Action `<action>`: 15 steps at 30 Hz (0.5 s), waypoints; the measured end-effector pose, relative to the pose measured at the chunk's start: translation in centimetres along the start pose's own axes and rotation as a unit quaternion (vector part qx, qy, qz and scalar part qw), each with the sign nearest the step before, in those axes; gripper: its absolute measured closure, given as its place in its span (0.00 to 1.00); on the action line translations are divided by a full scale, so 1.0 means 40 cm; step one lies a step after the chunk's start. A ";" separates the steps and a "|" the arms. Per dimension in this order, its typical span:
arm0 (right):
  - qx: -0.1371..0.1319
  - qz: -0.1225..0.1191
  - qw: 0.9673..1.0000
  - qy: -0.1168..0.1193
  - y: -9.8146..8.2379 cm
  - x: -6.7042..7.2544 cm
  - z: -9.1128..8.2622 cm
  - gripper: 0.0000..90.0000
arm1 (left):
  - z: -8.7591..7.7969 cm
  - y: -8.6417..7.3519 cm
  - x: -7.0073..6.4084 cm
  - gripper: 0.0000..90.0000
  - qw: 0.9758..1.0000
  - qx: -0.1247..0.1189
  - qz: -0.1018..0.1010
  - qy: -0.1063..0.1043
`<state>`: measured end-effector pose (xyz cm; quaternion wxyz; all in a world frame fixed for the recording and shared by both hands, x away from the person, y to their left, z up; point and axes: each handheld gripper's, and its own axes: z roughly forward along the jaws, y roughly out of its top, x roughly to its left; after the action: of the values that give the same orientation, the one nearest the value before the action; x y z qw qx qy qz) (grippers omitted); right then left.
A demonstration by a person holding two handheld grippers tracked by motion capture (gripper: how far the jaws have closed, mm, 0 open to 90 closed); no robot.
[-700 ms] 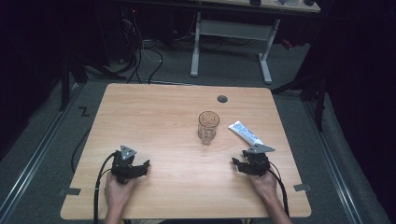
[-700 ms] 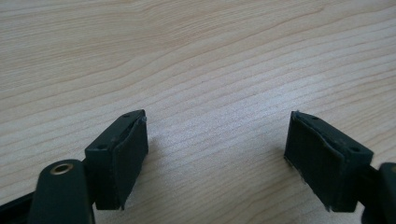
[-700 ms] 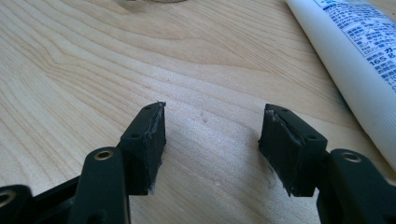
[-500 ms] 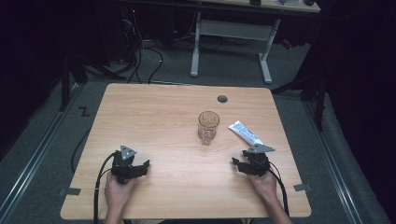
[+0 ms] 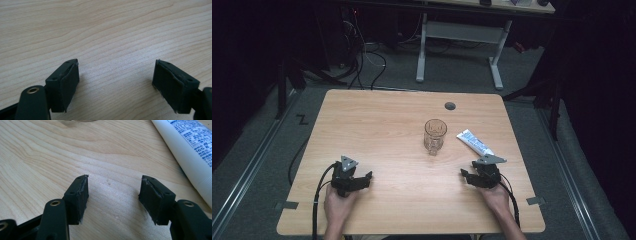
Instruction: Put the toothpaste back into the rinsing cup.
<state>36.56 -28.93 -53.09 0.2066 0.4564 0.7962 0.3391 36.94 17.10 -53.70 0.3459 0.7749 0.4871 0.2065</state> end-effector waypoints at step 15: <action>0.010 0.023 1.000 -0.012 -0.002 -0.012 -0.015 0.45 | 0.000 0.000 0.001 0.24 1.000 -0.001 -0.002 -0.001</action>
<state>36.38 -29.59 -52.73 0.2037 0.4812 0.7862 0.3299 36.95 17.12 -53.70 0.3471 0.7739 0.4879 0.2060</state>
